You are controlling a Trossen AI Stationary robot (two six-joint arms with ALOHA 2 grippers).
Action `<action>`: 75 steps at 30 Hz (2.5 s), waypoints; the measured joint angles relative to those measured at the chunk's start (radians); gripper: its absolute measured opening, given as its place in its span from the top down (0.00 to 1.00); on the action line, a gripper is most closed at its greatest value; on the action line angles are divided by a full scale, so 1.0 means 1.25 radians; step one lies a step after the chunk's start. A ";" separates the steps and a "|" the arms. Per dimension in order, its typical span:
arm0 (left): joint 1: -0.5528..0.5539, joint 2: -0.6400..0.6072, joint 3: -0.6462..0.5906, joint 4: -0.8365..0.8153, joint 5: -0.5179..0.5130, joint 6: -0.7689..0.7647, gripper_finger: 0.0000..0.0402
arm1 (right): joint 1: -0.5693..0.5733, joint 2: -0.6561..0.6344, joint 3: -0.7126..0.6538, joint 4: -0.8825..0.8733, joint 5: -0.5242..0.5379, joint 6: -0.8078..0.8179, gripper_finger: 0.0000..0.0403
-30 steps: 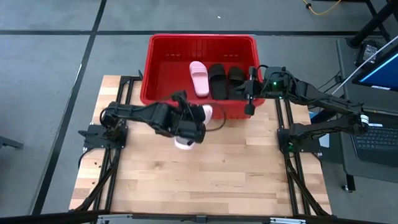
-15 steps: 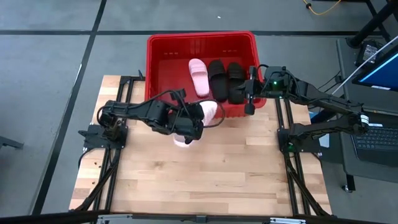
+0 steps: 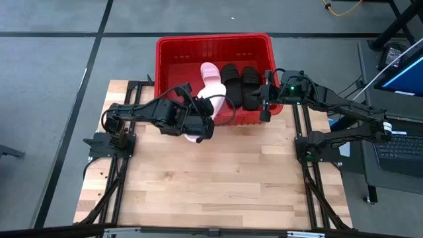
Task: Pick and place slides into bin
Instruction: Put the pink slide into the red bin
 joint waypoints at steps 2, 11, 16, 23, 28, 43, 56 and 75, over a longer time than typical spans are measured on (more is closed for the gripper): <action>0.016 -0.005 0.000 0.000 -0.002 0.000 0.99 | 0.000 0.000 0.000 0.000 0.000 0.000 0.99; 0.104 -0.015 0.000 0.000 -0.061 0.093 0.99 | 0.000 0.000 0.000 0.000 -0.001 0.001 0.99; 0.172 -0.015 0.000 0.000 -0.062 0.149 0.99 | 0.000 0.000 0.000 0.011 -0.001 0.001 0.99; 0.308 -0.015 0.000 0.000 -0.040 0.221 0.99 | 0.000 0.000 0.000 0.012 -0.001 0.001 0.99; 0.408 -0.015 0.000 0.000 -0.004 0.213 0.99 | 0.000 0.002 0.000 0.013 -0.001 0.002 0.99; 0.534 -0.013 -0.122 0.207 0.109 0.375 0.99 | -0.002 0.074 0.000 0.064 -0.001 0.015 0.99; 0.597 -0.013 -0.414 0.433 0.213 0.413 0.99 | -0.047 0.088 0.000 0.063 -0.001 0.028 0.99; 0.705 -0.014 -0.650 0.731 0.340 0.483 0.99 | -0.100 0.088 0.000 0.061 -0.001 0.046 0.99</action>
